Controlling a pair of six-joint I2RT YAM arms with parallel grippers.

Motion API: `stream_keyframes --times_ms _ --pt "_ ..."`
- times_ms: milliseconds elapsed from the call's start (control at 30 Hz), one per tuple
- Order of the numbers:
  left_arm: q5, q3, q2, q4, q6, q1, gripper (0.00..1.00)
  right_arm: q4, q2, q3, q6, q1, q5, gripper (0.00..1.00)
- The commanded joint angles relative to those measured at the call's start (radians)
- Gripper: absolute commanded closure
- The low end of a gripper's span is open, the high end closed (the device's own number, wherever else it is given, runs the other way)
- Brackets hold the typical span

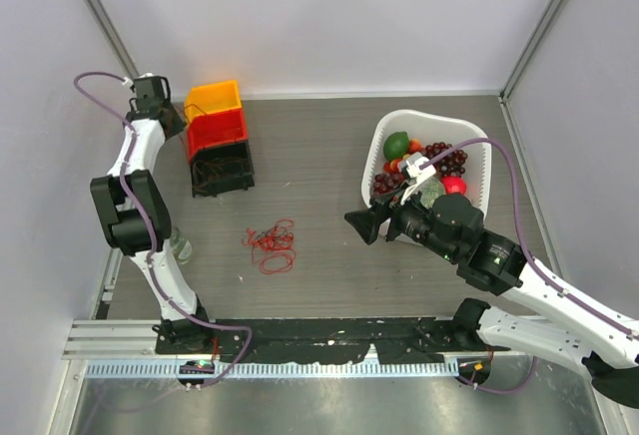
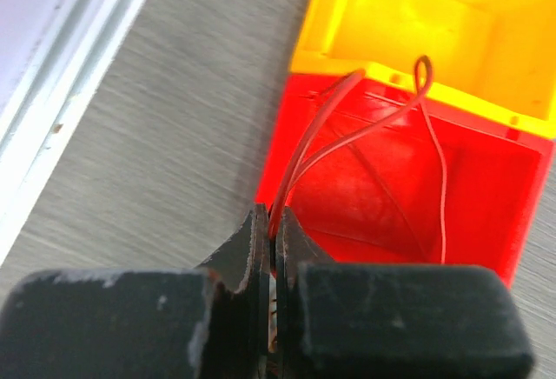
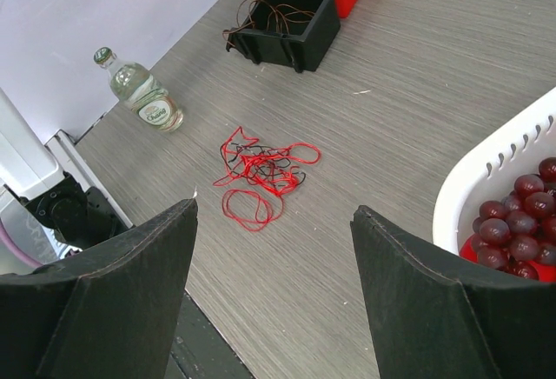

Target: Untangle the cables

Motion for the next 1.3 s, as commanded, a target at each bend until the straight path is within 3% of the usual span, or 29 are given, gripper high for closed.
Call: stream_keyframes --times_ms 0,267,600,967,1267 --pt "0.027 -0.008 -0.009 0.143 -0.042 -0.055 1.0 0.053 -0.014 0.015 0.013 0.0 -0.006 0.23" --pt "-0.018 0.024 0.038 0.277 -0.033 -0.151 1.0 0.035 -0.017 0.015 0.0 0.0 0.012 0.23" --pt "0.001 0.101 0.101 0.274 -0.042 -0.187 1.0 0.037 -0.006 0.018 -0.009 0.0 0.011 0.23" --pt "0.178 0.081 0.12 0.243 -0.236 -0.187 1.0 0.047 0.0 0.015 -0.001 0.0 -0.002 0.23" --pt "0.098 -0.031 0.117 0.235 -0.336 -0.15 1.0 0.035 -0.021 0.013 -0.004 0.0 0.006 0.23"
